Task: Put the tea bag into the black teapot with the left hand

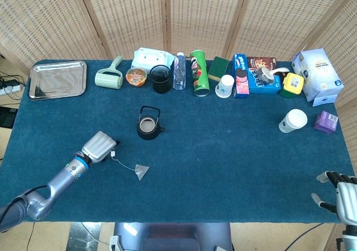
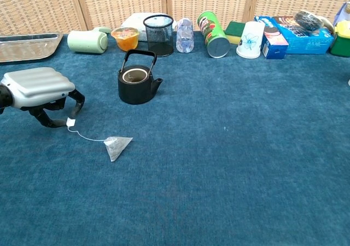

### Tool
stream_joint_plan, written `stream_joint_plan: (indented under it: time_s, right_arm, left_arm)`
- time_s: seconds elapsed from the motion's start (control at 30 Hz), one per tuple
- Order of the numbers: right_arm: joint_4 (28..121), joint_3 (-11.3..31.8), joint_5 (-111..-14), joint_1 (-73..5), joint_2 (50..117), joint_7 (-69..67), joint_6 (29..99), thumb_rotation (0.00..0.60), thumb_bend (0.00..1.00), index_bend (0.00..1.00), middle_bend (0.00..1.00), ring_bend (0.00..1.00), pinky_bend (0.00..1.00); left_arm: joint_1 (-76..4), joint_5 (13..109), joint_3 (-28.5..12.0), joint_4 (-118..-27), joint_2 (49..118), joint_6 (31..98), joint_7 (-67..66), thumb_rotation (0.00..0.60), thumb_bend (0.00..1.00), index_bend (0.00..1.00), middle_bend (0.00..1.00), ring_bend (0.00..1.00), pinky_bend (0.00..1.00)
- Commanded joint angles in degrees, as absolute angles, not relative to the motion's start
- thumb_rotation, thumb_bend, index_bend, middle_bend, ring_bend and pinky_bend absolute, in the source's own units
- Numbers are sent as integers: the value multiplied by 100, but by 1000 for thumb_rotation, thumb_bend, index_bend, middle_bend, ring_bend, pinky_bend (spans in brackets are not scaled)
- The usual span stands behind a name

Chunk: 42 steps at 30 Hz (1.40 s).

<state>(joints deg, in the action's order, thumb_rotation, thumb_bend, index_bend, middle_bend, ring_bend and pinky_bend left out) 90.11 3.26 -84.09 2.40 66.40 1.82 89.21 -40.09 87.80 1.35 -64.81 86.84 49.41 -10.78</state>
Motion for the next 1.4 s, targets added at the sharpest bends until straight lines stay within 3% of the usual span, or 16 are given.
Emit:
stream_joint_plan:
  time_s: [0.03,0.3,0.73,1.4]
  right_arm:
    - [9005,325,-8404,247,6639,175,8926,600,210,443,467,451,363]
    - [8983,324,-8388,283,6637,141,8955,600,210,443,467,451,363]
    - [8935,323,-8385,303,6655,76,8953,600,210,443,467,451,362]
    - [8914,314,-8359,332,6663,43,8930,600,211,443,467,452,363]
  left_arm:
    - [-4027,8783,137,-6483,8705,4934,-1069,600,362,496,1000,994,914]
    - [-4077,8769,150,-6515,8745,4900,-1100,600,362,497,1000,994,913]
    - [-4110,8657,156,-6635,8705,4823,-1136,600,362,582,1000,995,914]
    - [-4179,8435,100,-6711,8701,4694,-1417,600,400,583,1000,995,913]
